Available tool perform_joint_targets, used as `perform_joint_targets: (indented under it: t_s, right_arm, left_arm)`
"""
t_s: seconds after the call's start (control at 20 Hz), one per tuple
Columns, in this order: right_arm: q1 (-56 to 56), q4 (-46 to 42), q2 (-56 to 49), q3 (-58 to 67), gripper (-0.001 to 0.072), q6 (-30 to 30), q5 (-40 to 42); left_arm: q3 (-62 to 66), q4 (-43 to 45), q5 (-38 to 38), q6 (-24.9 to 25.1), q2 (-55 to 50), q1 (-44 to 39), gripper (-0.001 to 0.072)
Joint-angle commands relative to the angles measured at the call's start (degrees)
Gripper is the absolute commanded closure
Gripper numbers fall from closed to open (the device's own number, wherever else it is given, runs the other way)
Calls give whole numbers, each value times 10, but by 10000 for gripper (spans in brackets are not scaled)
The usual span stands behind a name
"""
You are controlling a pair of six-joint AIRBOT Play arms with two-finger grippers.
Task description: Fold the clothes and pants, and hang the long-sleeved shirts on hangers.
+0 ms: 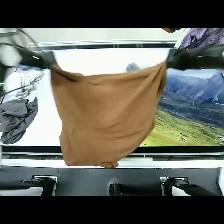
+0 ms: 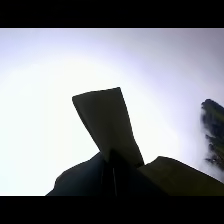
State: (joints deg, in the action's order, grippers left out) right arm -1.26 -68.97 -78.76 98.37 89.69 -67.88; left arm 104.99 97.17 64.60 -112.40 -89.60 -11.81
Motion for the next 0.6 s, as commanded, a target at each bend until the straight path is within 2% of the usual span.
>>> perform_joint_targets:
  t_s: [0.0,0.15,0.35,0.4,0.45,0.5,0.55]
  right_arm:
    - [-1,8,-143,1,682,4,21]
    - [-1,8,-207,1,682,24,73]
    - [-1,9,-234,1,681,108,139]
    - [-1,9,-234,1,680,119,142]
    - [0,13,-233,1,644,122,134]
    - [1,16,-229,1,559,122,117]
    - [1,14,-224,1,460,121,92]
  left_arm:
    - [-2,-75,-62,-1,-153,17,689]
    - [-2,-107,-66,-27,-220,33,685]
    - [-1,-171,-49,-27,-219,64,623]
    - [-1,-189,-36,-24,-209,79,491]
    - [-1,-208,-17,-10,-195,95,183]
    - [-1,-227,9,11,-176,113,-13]
    - [-1,-237,45,39,-155,132,-13]
